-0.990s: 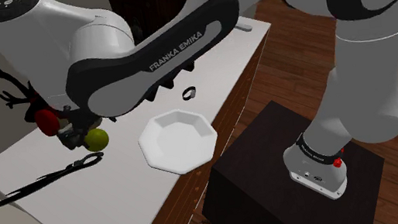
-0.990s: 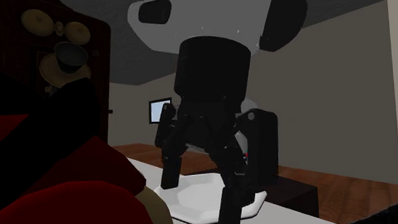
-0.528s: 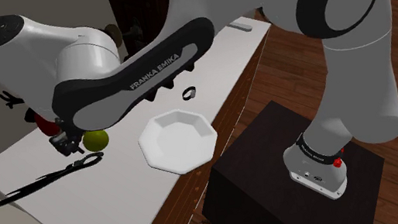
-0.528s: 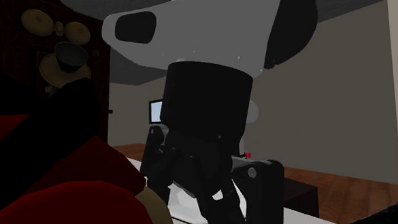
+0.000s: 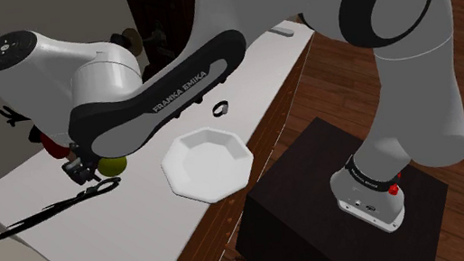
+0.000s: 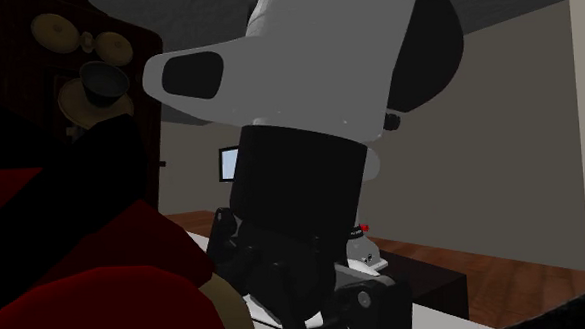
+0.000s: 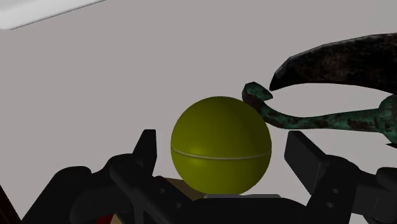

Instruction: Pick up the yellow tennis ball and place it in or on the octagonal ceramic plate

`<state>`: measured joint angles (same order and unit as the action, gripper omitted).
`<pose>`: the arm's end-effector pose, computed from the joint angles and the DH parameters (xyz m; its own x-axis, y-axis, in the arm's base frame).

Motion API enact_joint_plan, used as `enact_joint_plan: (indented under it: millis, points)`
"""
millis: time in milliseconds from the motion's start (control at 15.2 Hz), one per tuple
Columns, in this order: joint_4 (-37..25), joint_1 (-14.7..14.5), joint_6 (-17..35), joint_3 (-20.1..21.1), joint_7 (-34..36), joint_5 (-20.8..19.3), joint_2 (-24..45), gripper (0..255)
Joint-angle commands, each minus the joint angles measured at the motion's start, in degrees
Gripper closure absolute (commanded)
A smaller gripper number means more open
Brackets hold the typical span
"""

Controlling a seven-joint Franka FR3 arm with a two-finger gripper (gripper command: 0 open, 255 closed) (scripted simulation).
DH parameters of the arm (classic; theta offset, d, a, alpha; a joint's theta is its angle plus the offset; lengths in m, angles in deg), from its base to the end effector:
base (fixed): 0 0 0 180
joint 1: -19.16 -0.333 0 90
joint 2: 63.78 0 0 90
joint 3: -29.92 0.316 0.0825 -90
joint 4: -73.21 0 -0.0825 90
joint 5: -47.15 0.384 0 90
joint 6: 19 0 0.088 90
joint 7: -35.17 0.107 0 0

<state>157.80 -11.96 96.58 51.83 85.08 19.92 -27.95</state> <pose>0.4822 0.5179 0.3281 0.9693 0.2134 0.1222 0.1924 -0.9677 0.1631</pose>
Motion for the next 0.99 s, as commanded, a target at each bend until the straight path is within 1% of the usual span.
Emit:
enact_joint_plan:
  millis: [0, 66, 132, 726, 924]
  points:
    - [0.0, 0.0, 0.0, 0.0, 0.0, 0.0, 0.0, 0]
    - [0.0, 0.0, 0.0, 0.0, 0.0, 0.0, 0.0, 0]
    - [0.0, 0.0, 0.0, 0.0, 0.0, 0.0, 0.0, 255]
    - [0.0, 0.0, 0.0, 0.0, 0.0, 0.0, 0.0, 255]
    - [-0.8, 0.1, -1.6, 0.3, -0.6, 0.5, -0.9, 255]
